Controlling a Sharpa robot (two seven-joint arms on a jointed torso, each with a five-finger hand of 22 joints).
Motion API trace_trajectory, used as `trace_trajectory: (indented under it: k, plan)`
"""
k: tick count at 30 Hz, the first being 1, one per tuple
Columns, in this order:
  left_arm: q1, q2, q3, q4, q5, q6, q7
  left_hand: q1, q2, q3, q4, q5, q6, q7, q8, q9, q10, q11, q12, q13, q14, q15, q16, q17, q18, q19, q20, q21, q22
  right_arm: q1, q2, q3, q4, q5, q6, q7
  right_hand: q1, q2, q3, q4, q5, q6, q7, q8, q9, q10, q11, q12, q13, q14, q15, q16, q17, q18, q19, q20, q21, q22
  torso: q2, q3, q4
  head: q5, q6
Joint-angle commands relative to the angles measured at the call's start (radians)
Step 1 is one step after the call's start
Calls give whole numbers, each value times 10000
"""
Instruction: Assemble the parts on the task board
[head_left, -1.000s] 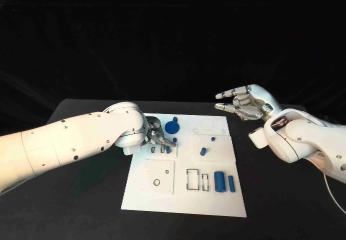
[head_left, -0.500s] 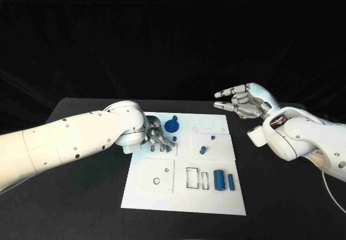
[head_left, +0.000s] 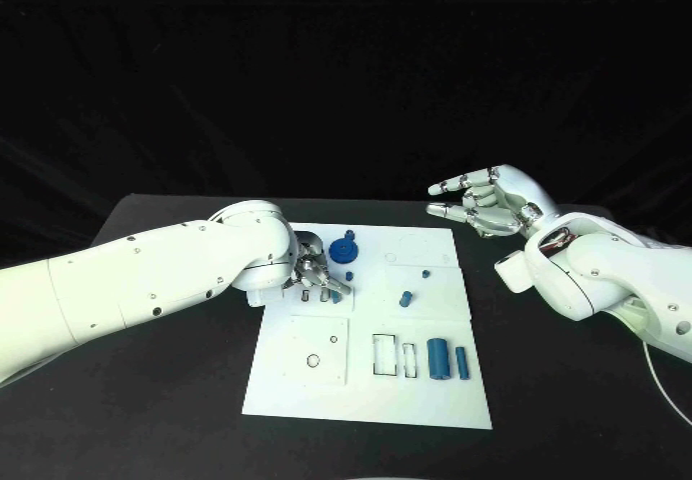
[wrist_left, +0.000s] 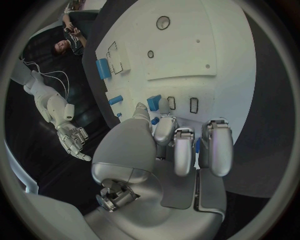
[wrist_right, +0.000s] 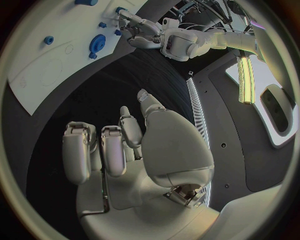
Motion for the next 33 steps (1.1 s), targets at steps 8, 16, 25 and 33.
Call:
trace_trajectory:
  k: [8, 16, 25, 33]
  plan:
    - [12, 61, -4, -6, -47, 170, -520, 579, 193, 416, -197, 64, -149, 9, -4, 190, 70, -17, 17, 15, 1036, -93, 30, 2634, -116, 314, -42, 46, 974, -4, 21, 4, 5, -2, 165, -30, 18, 59, 8, -38, 77, 89, 3, 56, 12, -15, -11, -6, 4, 698, 38, -31, 1062, 8, -54, -2, -29, 22, 6, 4, -8, 19, -32]
    - [11, 127, -18, -85, 12, 200, -503, 1387, 335, 1183, -572, 76, -307, -15, -211, 261, 14, -49, -69, -19, 1036, -124, 30, 2634, -113, 300, -75, 39, 977, -10, 40, 4, 35, 8, 219, -21, 18, 59, 8, -38, 77, 90, 3, 56, 12, -14, -11, -5, 4, 698, 38, -31, 1063, 8, -53, -2, -29, 23, 11, 4, -7, 14, -49]
    - [11, 138, -55, -109, 65, 307, -516, 1684, 127, 1834, -675, 101, -330, -2, -471, 241, -8, -43, -116, -18, 1036, -121, 30, 2634, -116, 300, -75, 43, 1003, -17, 59, 2, 73, 48, 288, 0, 18, 59, 8, -38, 77, 90, 3, 56, 12, -14, -11, -5, 4, 698, 38, -31, 1063, 8, -53, -2, -29, 23, 1, 6, -3, 19, -88]
    - [8, 9, -56, 21, 214, 1, -172, 2393, -522, 3682, -1148, 1329, -359, 72, -854, 186, -91, -24, -288, -82, 1036, -123, 30, 2634, -118, 302, -105, 48, 1038, -22, 75, 0, 54, 68, 312, -3, 14, 68, 8, -33, 86, 93, 2, 55, 12, -10, -12, -1, 4, 700, 37, -28, 1069, 8, -52, -4, -29, 25, 2, 9, -1, 28, -93]
